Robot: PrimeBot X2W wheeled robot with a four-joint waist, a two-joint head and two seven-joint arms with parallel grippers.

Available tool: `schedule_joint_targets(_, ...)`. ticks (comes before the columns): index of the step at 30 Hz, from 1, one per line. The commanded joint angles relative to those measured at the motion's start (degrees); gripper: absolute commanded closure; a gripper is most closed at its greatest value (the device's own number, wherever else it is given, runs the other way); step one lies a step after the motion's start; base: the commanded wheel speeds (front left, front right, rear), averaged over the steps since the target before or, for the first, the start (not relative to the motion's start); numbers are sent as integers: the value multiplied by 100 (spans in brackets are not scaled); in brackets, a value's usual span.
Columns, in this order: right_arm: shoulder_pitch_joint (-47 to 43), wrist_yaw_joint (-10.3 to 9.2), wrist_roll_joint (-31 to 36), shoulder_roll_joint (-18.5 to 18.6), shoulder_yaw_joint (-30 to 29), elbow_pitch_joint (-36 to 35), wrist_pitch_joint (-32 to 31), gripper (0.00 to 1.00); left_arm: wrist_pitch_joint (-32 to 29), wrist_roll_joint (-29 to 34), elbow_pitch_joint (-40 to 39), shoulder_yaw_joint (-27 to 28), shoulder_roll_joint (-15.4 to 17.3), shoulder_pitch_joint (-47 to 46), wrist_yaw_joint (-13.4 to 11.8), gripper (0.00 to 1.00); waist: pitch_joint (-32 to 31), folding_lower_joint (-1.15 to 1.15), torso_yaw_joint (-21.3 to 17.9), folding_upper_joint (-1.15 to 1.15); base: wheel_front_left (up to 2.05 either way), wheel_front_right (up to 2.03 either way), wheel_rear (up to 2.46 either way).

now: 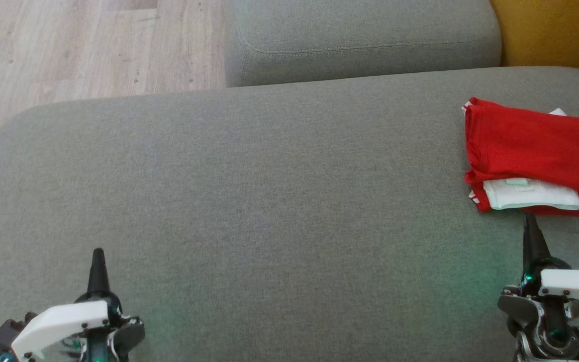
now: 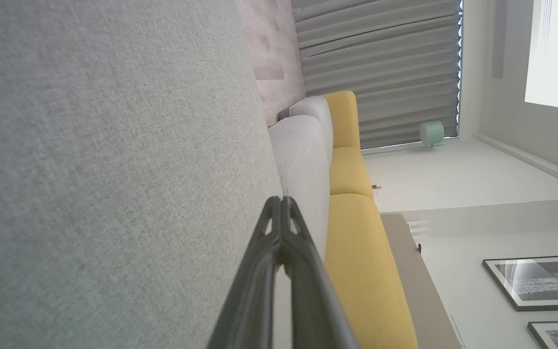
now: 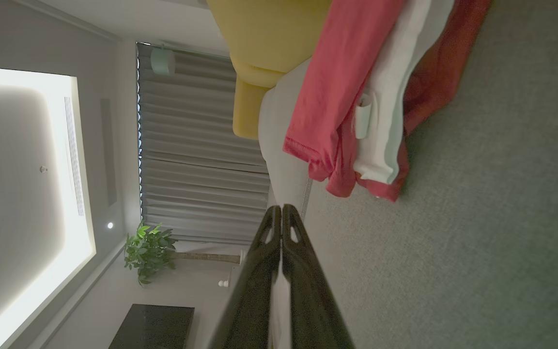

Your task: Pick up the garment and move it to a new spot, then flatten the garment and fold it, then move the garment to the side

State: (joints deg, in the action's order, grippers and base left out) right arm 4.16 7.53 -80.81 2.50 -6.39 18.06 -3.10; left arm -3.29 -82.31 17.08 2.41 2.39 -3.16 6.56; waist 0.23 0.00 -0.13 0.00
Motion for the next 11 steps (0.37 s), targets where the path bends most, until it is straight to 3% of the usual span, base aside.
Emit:
schedule_joint_targets(1,209,-4,-198,34,65,-258,-81,100,-57,-167,-219,233,43,-282,50,100,-1,0,1,0,0,0,0)
schedule_joint_targets(11,205,-4,-801,36,14,-351,-247,100,-225,-695,-272,346,47,-296,77,100,-4,0,9,0,0,0,0)
